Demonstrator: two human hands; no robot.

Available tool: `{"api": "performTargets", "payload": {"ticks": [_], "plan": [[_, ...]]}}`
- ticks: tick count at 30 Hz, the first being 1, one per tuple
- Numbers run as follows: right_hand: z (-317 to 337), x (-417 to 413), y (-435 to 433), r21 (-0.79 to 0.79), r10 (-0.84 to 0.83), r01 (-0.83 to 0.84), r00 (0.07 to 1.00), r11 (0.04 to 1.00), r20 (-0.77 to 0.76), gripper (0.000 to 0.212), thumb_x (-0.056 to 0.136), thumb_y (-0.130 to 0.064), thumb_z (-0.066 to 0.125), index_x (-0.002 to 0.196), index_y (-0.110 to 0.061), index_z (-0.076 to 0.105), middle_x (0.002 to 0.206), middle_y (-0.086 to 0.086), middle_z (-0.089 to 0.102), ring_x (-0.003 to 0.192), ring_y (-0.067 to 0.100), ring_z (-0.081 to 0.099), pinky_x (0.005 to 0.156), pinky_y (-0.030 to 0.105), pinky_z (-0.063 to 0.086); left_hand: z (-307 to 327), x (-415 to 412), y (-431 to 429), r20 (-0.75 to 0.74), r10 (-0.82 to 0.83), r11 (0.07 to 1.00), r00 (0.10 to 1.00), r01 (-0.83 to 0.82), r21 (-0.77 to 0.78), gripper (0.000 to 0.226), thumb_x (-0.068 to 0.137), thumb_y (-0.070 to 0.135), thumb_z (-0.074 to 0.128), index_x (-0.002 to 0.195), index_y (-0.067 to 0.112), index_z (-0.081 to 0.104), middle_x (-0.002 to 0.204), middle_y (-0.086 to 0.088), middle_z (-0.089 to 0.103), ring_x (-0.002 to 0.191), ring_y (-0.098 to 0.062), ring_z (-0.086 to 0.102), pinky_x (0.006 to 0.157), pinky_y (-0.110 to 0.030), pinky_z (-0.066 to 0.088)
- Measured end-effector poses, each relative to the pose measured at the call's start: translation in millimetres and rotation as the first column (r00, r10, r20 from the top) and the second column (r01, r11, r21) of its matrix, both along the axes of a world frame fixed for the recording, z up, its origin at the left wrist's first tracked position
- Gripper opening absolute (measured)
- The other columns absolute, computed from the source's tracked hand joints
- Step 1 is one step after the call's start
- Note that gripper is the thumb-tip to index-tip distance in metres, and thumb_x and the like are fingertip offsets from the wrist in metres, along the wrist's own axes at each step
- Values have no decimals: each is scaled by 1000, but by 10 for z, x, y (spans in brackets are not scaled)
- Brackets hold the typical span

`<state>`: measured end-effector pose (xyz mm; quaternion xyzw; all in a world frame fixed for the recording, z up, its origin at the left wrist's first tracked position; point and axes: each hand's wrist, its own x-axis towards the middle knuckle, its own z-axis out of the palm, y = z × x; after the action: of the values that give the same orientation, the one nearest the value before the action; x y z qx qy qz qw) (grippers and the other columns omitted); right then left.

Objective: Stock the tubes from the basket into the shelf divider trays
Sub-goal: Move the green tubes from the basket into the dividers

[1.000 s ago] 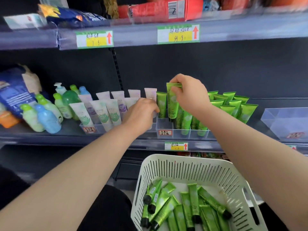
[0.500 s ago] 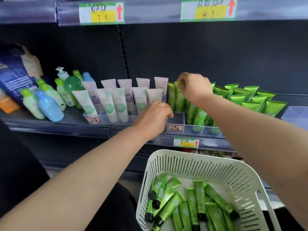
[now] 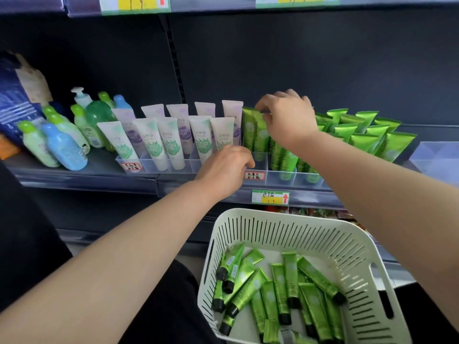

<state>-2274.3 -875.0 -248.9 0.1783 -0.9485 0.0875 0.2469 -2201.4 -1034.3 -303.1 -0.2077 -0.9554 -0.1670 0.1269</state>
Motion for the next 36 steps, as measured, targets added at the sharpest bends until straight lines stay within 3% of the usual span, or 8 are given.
{"api": "performTargets", "payload": {"ticks": [5, 10, 14, 17, 20, 25, 28, 36], "plan": [[-175, 457, 126, 5, 72, -72, 988, 997, -136, 27, 88, -13, 53, 111, -21, 65, 105, 5, 66, 102, 33, 53, 78, 42, 39, -120, 124, 116, 17, -22, 1000, 1000, 22, -3, 24, 93, 0, 53, 103, 10, 72, 121, -6, 65, 115, -25, 54, 91, -44, 48], [-696, 957, 344, 8, 96, -96, 988, 995, -121, 23, 83, -11, 59, 102, -20, 69, 90, 3, 67, 88, 32, 57, 68, 37, 38, -533, 299, 193, 108, -32, 998, 994, 38, -51, 22, 93, 3, 54, 104, 13, 71, 118, -3, 66, 117, -23, 53, 91, -37, 47], [-1262, 1235, 539, -7, 87, -87, 996, 996, 1, 26, 75, -6, 67, 96, -20, 70, 88, 1, 69, 85, 31, 60, 68, 38, 43, -901, 406, 295, 233, 46, 998, 971, -35, -53, 23, 92, 8, 55, 104, 20, 70, 116, -2, 65, 113, -23, 55, 91, -41, 48], [-1656, 1398, 697, 11, 43, -47, 977, 999, 210, 30, 78, -5, 63, 101, -23, 70, 99, 0, 69, 95, 30, 60, 77, 39, 44, -1227, 522, 378, 347, 102, 993, 932, -73, -96, 27, 92, 7, 56, 110, 22, 68, 120, 1, 63, 114, -21, 56, 92, -38, 48], [-2002, 1495, 853, 114, -55, 0, 878, 993, 476, 36, 86, -9, 53, 114, -30, 63, 116, -6, 63, 111, 22, 52, 87, 36, 39, -1547, 650, 432, 432, 110, 990, 895, -62, -124, 29, 93, 5, 57, 116, 20, 67, 123, 2, 62, 115, -17, 56, 93, -32, 45], [-2513, 1577, 951, 243, -206, 18, 591, 970, 780, 43, 89, -10, 49, 128, -30, 53, 128, 0, 55, 120, 22, 47, 97, 41, 43, -1932, 813, 464, 504, 110, 990, 857, -47, -136, 26, 94, 9, 58, 118, 17, 66, 129, 1, 59, 121, -16, 53, 106, -33, 42], [-2766, 1566, 940, 261, -241, 29, 495, 965, 835, 42, 93, -20, 50, 133, -26, 44, 126, 5, 55, 116, 25, 50, 92, 41, 45, -2066, 865, 462, 532, 132, 989, 836, -77, -124, 28, 95, 7, 56, 118, 18, 65, 131, -1, 58, 120, -18, 54, 104, -36, 43], [-3189, 1537, 840, 208, -287, 227, 411, 951, 865, 57, 92, -39, 55, 134, -10, 31, 119, 16, 55, 117, 33, 46, 88, 43, 46, -2221, 838, 544, 563, 125, 992, 817, -93, -86, 29, 96, 7, 52, 120, 18, 64, 132, 1, 58, 119, -15, 54, 97, -33, 44]]}}
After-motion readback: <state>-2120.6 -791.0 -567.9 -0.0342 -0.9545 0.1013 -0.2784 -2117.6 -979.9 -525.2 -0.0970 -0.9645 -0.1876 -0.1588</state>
